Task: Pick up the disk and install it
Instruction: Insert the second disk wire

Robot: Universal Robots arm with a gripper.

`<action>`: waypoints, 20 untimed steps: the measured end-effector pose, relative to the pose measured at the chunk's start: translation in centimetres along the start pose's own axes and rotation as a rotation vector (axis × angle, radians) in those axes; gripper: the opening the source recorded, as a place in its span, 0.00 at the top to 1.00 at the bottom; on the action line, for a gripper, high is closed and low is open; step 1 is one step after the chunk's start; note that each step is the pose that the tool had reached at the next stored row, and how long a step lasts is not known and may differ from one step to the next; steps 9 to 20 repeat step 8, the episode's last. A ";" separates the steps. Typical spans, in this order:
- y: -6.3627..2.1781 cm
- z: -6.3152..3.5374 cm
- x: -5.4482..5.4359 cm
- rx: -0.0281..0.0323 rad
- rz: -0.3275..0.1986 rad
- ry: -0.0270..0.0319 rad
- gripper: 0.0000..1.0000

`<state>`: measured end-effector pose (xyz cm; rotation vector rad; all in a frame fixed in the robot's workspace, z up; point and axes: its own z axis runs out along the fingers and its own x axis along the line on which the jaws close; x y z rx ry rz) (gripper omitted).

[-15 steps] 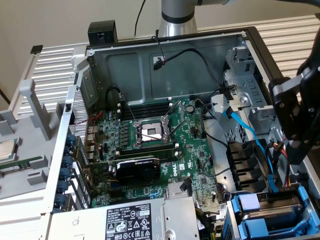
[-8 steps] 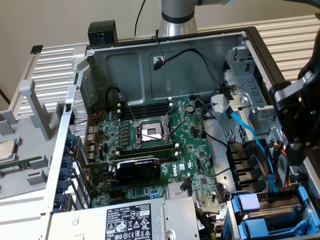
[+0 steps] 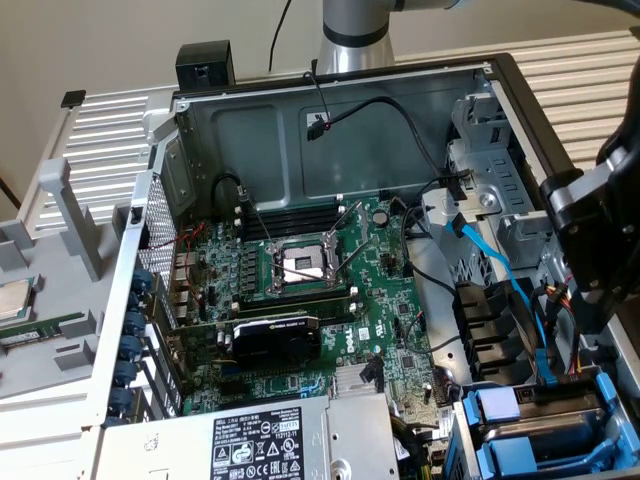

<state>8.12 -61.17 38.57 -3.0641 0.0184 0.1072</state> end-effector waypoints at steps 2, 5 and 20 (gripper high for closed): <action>0.00 0.00 0.0 0.0001 0.000 0.0000 0.89; 0.01 0.01 0.0 0.0002 0.000 0.0000 0.89; 0.01 0.01 0.0 0.0001 0.000 0.0000 0.89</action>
